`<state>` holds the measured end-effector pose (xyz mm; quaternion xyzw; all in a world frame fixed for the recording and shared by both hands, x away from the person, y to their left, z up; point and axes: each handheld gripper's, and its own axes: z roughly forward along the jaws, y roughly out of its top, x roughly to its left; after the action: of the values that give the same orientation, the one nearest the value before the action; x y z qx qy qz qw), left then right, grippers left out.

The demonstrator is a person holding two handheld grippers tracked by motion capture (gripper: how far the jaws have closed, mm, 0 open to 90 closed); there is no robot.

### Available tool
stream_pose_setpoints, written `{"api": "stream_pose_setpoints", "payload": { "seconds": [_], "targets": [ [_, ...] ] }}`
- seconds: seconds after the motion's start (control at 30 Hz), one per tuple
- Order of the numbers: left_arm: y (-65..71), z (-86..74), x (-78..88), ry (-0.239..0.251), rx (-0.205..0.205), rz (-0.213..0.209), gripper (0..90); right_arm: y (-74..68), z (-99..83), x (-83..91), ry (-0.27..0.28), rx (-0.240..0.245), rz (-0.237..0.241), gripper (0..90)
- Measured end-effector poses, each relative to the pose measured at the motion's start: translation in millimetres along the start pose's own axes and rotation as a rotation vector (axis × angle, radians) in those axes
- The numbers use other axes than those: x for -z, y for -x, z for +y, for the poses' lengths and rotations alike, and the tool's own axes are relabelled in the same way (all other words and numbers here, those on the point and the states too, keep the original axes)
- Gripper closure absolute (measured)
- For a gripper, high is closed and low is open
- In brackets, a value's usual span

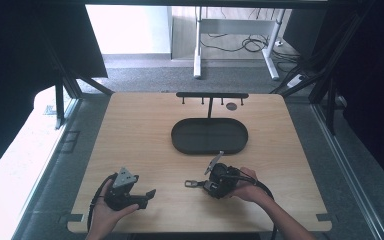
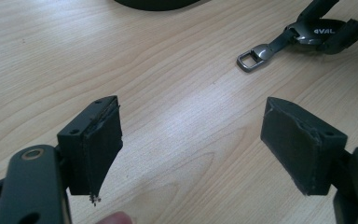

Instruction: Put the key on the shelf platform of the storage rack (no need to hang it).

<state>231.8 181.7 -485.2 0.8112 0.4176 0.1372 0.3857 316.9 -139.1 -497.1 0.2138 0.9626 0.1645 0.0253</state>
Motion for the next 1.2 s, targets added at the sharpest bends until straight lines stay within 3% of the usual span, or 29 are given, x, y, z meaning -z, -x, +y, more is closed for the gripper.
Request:
{"api": "stream_pose_setpoints", "payload": {
  "seconds": [0.8, 1.2],
  "targets": [
    [-0.3, -0.3, -1.3, -0.002, 0.002, -0.001, 20.8, 7.0, -1.7, 43.1, 0.136, -0.055, 0.022, 49.7],
    [0.1, -0.4, -2.3, -0.006, 0.002, -0.001, 20.8, 12.2, -0.7, 61.7, 0.173, -0.064, 0.004, 49.7]
  ]
}}
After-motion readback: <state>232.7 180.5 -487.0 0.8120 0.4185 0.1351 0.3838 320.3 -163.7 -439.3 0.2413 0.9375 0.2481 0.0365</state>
